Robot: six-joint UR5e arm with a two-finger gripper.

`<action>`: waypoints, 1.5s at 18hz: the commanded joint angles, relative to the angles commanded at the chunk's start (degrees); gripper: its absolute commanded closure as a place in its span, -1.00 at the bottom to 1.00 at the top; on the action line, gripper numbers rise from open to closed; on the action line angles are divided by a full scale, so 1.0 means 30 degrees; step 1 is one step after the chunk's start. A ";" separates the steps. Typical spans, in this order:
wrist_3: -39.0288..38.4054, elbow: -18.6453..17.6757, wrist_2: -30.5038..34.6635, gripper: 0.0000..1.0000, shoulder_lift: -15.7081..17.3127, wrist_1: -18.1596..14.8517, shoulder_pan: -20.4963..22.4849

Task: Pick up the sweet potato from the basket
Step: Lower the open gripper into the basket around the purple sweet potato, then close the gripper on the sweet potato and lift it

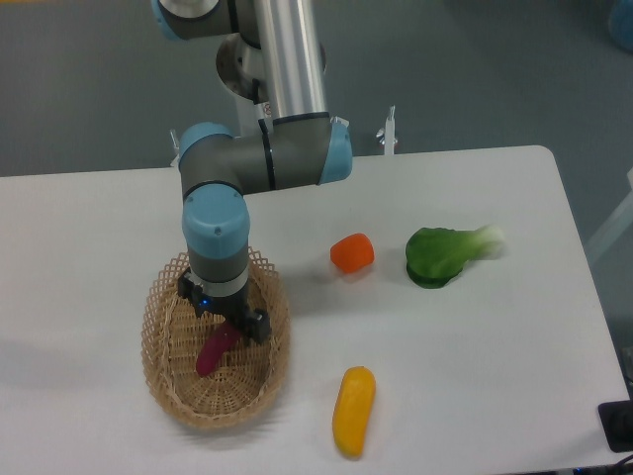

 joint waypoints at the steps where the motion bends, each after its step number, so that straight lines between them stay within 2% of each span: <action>1: 0.0000 -0.0029 0.0378 -1.00 -0.0175 0.0147 -0.0087; 6: -0.0117 0.0088 0.0968 -1.00 -0.0470 0.0412 -0.0498; 7: -0.0117 0.0088 0.0997 -0.95 -0.0499 0.0412 -0.0498; 9: -0.0117 0.0087 0.1026 -0.69 -0.0499 0.0413 -0.0499; 12: -0.0088 0.0117 0.1026 -0.12 -0.0470 0.0442 -0.0498; 15: -0.0029 0.0117 0.1026 0.10 -0.0470 0.0442 -0.0498; 17: 0.0059 0.0146 0.1026 0.32 -0.0412 0.0412 -0.0498; 23: 0.0526 0.0760 0.0968 0.36 -0.0148 0.0412 -0.0411; 27: 0.1229 0.1930 0.0880 0.36 0.0612 0.0178 0.0146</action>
